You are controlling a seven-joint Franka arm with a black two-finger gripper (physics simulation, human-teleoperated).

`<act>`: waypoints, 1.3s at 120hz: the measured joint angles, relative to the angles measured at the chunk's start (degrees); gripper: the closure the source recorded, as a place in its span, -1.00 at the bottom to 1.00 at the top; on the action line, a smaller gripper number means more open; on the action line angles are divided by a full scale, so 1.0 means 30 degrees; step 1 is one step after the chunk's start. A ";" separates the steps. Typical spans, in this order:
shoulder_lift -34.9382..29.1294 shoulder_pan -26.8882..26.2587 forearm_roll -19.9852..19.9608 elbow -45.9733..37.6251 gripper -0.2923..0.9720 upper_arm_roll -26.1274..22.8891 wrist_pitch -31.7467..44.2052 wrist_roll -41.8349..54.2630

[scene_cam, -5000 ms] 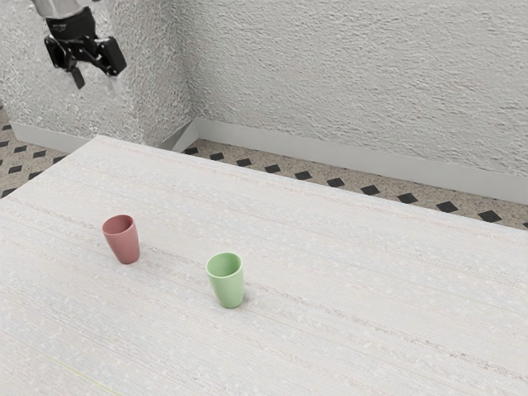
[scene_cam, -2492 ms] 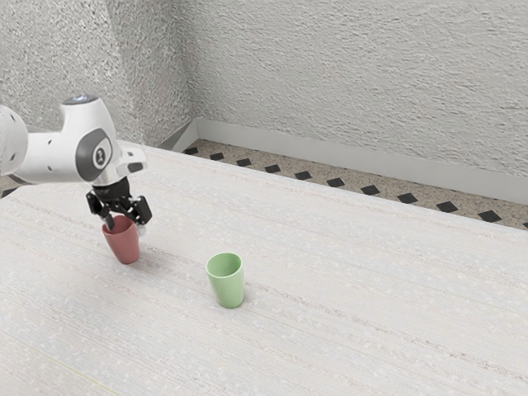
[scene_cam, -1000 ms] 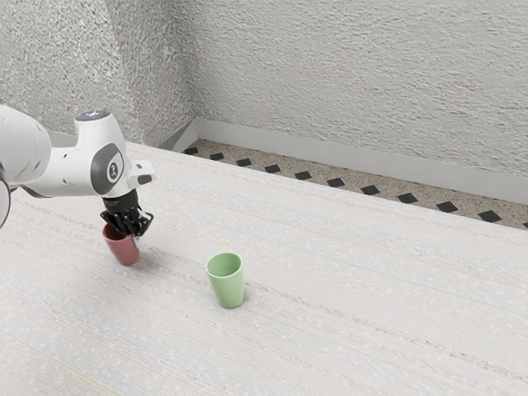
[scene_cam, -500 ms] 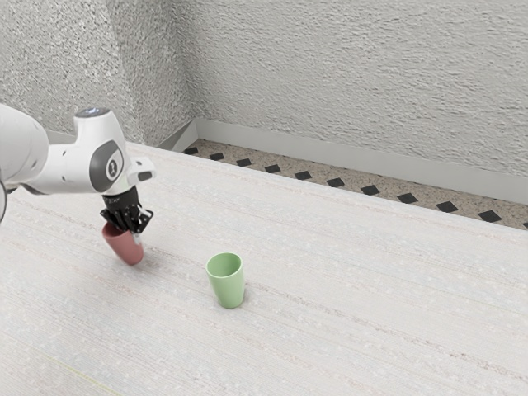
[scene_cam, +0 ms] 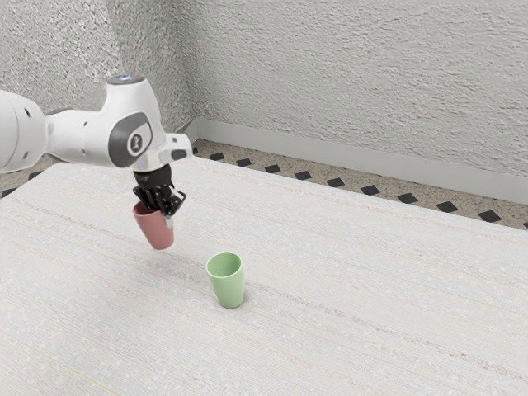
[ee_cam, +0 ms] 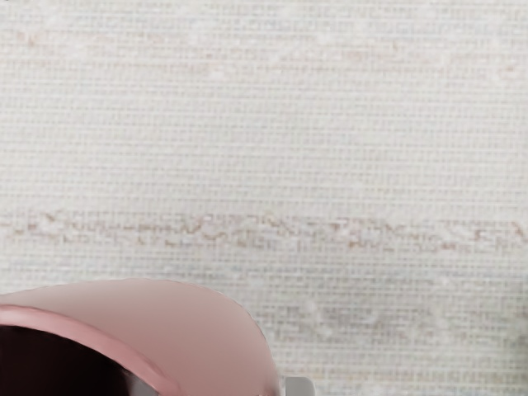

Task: Place the left cup onto the right cup

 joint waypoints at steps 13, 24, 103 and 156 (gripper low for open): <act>-0.0164 -0.0566 0.0381 0.0429 0.70 -0.0533 -0.0777 -0.0338; -0.0503 -0.1004 0.0797 0.0755 0.70 -0.1030 -0.1494 -0.0688; 0.0249 -0.1877 0.1601 0.2551 0.70 -0.2791 -0.3314 -0.2815; 0.0530 -0.2132 0.1481 0.2533 0.70 -0.3148 -0.3269 -0.3607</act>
